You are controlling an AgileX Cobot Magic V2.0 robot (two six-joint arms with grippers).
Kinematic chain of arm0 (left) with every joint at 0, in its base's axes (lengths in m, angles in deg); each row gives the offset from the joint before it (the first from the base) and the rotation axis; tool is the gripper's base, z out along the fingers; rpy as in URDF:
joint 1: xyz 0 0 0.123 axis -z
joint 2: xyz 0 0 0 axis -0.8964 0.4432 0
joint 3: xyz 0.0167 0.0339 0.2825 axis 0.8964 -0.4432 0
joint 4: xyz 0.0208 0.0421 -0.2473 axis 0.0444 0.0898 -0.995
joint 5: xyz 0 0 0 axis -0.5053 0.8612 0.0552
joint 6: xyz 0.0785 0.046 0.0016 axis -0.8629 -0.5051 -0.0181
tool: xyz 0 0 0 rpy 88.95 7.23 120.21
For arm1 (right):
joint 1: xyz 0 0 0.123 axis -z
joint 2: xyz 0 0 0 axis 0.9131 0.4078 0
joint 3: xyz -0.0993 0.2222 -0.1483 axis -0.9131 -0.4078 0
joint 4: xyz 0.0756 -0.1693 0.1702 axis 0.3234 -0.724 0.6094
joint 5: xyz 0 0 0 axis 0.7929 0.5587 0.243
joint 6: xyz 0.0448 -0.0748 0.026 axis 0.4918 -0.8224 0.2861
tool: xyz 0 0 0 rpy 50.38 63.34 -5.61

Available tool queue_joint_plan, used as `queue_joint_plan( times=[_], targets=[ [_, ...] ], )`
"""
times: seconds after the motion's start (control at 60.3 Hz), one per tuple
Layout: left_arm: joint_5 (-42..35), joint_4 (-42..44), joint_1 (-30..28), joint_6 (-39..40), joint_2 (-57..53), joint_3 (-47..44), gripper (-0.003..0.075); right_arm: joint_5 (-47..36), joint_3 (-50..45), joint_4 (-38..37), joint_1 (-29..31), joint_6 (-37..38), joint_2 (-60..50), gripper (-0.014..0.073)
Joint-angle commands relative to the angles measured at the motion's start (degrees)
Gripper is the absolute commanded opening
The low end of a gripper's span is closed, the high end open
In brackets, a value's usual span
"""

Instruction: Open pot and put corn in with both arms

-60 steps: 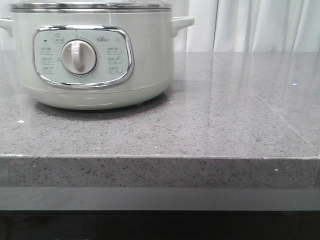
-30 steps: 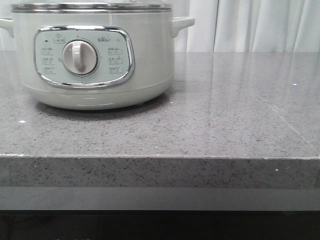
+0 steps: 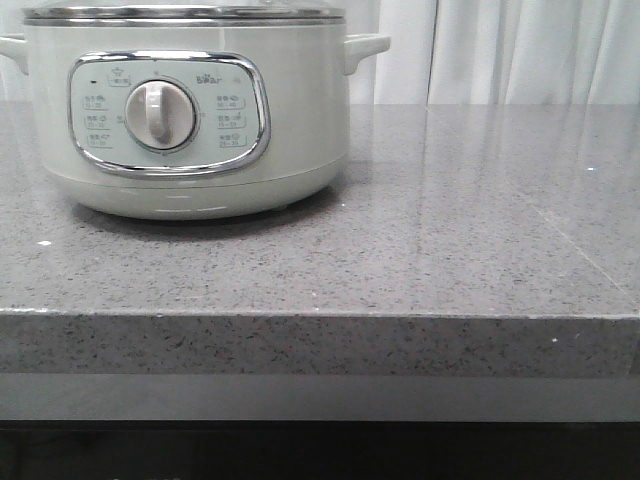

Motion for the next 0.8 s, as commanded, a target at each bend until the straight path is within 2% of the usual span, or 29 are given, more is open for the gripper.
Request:
queue_joint_plan(
  times=[0.0,0.149,0.331,0.779],
  targets=[
    [-6.01,0.06,-2.27,0.7,-2.09,-1.59,-0.0018,-4.87,1.36,-0.3,0.28,-0.64,0.47,-0.0068],
    [-10.19,1.85,-4.11,0.7,-4.19,-8.67,-0.0018,-4.82,1.36,-0.3,0.28,-0.64,0.47,-0.0068],
    [-10.85,2.89,-4.26,0.7,-4.33,-13.97,-0.0018,-4.74,1.36,-0.3,0.28,-0.64,0.47,-0.0068],
    [-12.5,2.28,-4.26,0.7,-4.33,-16.52,-0.0018,-4.81,1.36,-0.3,0.28,-0.64,0.47,-0.0068]
  ],
)
